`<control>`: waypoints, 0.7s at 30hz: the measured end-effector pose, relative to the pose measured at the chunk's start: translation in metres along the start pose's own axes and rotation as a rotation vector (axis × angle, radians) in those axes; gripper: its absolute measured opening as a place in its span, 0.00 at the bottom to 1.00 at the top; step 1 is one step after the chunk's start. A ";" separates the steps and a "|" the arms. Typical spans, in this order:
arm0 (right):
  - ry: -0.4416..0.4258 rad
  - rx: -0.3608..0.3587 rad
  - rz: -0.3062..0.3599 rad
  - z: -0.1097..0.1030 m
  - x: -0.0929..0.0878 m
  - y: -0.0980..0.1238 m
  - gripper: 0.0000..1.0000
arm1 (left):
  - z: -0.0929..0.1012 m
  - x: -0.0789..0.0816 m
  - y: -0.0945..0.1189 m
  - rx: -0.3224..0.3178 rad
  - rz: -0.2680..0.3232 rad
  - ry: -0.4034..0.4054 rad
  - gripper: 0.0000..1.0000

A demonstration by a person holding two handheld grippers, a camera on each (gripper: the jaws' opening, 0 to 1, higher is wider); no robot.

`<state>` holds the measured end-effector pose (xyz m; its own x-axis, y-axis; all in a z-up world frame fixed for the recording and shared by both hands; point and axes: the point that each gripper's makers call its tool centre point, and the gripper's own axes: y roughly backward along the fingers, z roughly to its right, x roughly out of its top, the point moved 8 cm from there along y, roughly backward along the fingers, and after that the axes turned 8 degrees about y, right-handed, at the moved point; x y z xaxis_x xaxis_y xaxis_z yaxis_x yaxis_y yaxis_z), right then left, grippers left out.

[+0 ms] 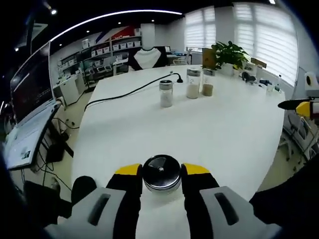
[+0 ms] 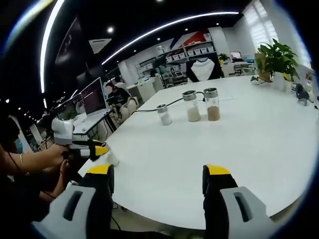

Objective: Rotate the seasoning bottle until the label or dispensing opening points toward the visible target arrow and the bottle remains upright within the marked orientation range

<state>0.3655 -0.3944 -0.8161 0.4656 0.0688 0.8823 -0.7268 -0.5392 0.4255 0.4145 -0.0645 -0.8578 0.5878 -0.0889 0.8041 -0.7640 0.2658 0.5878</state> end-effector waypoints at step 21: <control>0.027 0.049 -0.019 -0.009 -0.002 -0.007 0.72 | 0.008 -0.014 0.011 -0.043 -0.019 -0.065 0.33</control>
<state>0.3655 -0.3835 -0.8190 0.4646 0.1011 0.8797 -0.6921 -0.5783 0.4320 0.3957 -0.0685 -0.8616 0.5821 -0.1562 0.7979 -0.7402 0.3044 0.5996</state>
